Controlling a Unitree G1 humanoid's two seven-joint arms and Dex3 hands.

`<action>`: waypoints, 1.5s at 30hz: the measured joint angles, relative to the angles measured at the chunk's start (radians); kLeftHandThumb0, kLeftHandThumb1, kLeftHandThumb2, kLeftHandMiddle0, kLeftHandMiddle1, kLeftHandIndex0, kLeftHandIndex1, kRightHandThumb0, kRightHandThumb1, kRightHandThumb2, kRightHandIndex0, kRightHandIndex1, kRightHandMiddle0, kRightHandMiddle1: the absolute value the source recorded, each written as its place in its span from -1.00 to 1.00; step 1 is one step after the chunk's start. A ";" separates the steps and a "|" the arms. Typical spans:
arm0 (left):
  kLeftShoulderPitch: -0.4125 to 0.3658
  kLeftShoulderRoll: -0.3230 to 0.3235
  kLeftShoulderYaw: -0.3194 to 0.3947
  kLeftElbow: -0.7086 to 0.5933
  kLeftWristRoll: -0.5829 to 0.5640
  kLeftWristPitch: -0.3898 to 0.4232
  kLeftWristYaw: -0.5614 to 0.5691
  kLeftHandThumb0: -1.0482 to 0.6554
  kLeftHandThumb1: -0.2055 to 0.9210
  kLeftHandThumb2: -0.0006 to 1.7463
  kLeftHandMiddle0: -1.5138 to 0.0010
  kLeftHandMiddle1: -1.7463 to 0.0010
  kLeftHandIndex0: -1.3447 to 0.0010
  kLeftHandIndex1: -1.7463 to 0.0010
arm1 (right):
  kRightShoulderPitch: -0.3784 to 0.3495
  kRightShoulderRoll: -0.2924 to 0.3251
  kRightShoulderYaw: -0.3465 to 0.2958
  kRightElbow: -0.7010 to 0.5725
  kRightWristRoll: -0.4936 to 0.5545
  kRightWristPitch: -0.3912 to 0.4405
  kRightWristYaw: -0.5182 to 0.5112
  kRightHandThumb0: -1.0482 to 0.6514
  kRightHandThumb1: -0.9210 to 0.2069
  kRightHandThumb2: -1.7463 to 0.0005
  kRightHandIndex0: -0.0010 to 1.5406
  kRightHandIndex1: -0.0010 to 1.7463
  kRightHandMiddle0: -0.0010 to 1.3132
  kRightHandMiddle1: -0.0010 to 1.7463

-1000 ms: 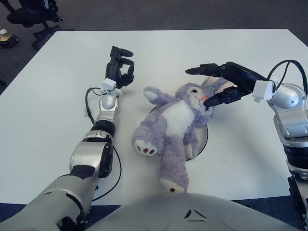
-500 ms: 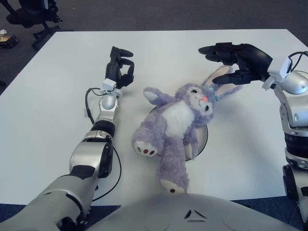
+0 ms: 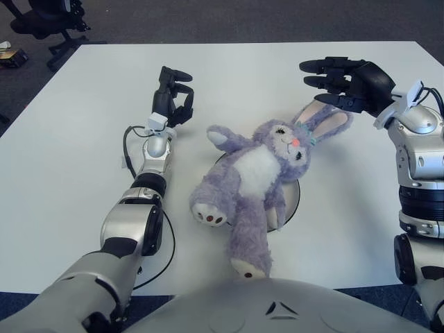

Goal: Put the doll into the plate.

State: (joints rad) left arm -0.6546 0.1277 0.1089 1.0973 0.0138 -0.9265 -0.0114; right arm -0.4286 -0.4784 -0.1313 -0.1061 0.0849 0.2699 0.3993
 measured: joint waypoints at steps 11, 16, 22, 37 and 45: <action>0.001 0.005 0.008 0.002 -0.007 0.000 -0.022 0.23 1.00 -0.43 0.77 -0.94 0.74 -0.91 | 0.028 0.042 -0.011 0.081 -0.067 -0.030 -0.162 -0.03 -0.96 1.00 0.07 -0.98 0.05 -0.53; 0.002 0.008 0.017 0.002 -0.012 0.000 -0.035 0.23 1.00 -0.47 0.68 -0.96 0.69 -0.77 | 0.050 0.066 -0.010 0.102 -0.080 -0.056 -0.204 -0.01 -0.97 1.00 0.09 -0.98 0.03 -0.49; 0.005 0.013 0.034 0.001 -0.037 0.000 -0.049 0.22 1.00 -0.49 0.60 -1.00 0.69 -0.67 | 0.077 0.082 -0.009 0.117 -0.094 -0.076 -0.228 -0.01 -1.00 0.97 0.12 -0.98 -0.04 -0.45; 0.060 0.003 0.067 -0.106 -0.112 -0.003 -0.089 0.22 1.00 -0.40 0.79 -0.97 0.78 -0.93 | 0.093 0.111 -0.046 0.288 -0.095 -0.223 -0.313 -0.18 -1.00 0.69 0.23 -0.96 -0.31 0.66; 0.105 -0.009 0.068 -0.199 -0.143 0.074 -0.107 0.22 1.00 -0.42 0.63 -1.00 0.83 -0.80 | 0.093 0.124 -0.102 0.398 -0.082 -0.287 -0.380 0.18 -1.00 0.84 -0.06 -0.02 -0.21 0.67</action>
State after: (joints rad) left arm -0.5498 0.1184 0.1772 0.8985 -0.1289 -0.8523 -0.1185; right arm -0.3356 -0.3541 -0.2335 0.2921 0.0026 -0.0166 0.0190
